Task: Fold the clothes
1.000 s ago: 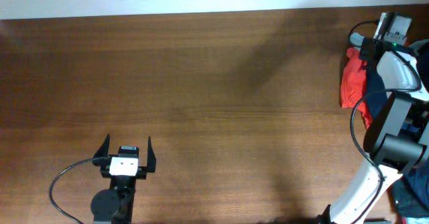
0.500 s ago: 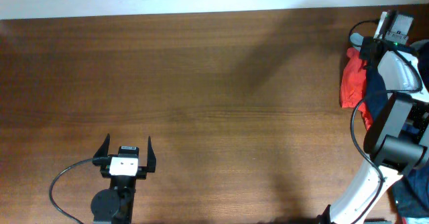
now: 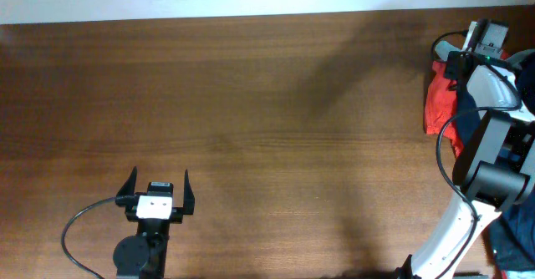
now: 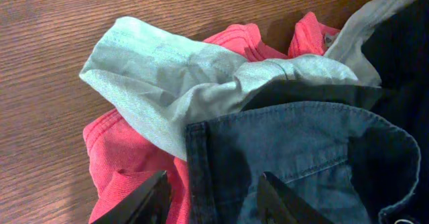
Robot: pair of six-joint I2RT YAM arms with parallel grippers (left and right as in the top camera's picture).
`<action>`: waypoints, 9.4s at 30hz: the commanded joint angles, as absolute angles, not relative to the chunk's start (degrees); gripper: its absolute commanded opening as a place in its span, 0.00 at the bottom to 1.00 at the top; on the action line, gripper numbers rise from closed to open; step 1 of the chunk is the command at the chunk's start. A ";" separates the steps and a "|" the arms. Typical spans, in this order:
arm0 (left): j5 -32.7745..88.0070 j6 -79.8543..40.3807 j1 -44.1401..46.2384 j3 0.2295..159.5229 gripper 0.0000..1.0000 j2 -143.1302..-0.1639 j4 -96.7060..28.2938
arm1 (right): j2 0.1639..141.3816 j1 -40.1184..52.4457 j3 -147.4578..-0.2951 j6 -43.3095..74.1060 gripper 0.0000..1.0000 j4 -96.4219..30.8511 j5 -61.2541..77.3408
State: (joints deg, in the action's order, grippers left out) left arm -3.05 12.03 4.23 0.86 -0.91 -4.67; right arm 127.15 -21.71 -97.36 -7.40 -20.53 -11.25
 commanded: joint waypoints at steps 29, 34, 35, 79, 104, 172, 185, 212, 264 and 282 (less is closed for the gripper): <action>-2.81 12.73 4.51 0.58 0.99 -0.67 -4.62 | 127.48 -22.22 -98.17 -6.63 0.04 -17.96 -11.18; -2.81 12.73 4.51 0.58 0.99 -0.67 -4.62 | 124.44 -22.22 -98.17 -6.61 0.04 -18.85 -11.16; -2.79 12.73 4.51 0.58 0.99 -0.67 -4.62 | 123.92 -22.22 -98.17 -6.61 0.04 -19.07 -11.16; -2.79 12.73 4.51 0.58 0.99 -0.67 -4.62 | 116.14 41.23 -98.15 -2.11 0.04 -15.55 5.61; -2.81 12.73 4.51 0.58 0.99 -0.67 -4.62 | 98.35 5.96 -98.61 3.64 0.84 -59.00 5.39; -2.79 12.73 4.51 0.58 0.99 -0.67 -4.62 | 120.68 -6.31 -117.58 0.27 0.05 -69.56 21.04; -2.79 12.73 4.51 0.58 0.99 -0.67 -4.62 | 122.26 11.22 -109.54 6.74 0.04 -70.76 12.80; -2.79 12.73 4.51 0.58 0.99 -0.67 -4.62 | 122.26 11.88 -84.86 9.91 0.04 -51.05 -6.07; -2.35 12.71 4.51 0.58 0.99 -0.67 -3.88 | 107.33 -10.17 -99.63 6.31 0.99 -65.58 8.78; 8.25 14.41 4.47 33.26 0.99 -31.53 -10.28 | 107.33 -11.66 -99.63 6.31 0.99 -65.60 8.78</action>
State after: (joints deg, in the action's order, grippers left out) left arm 5.80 12.03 4.23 22.57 -19.14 -6.09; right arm 107.63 -11.33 -99.22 6.07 -65.52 9.23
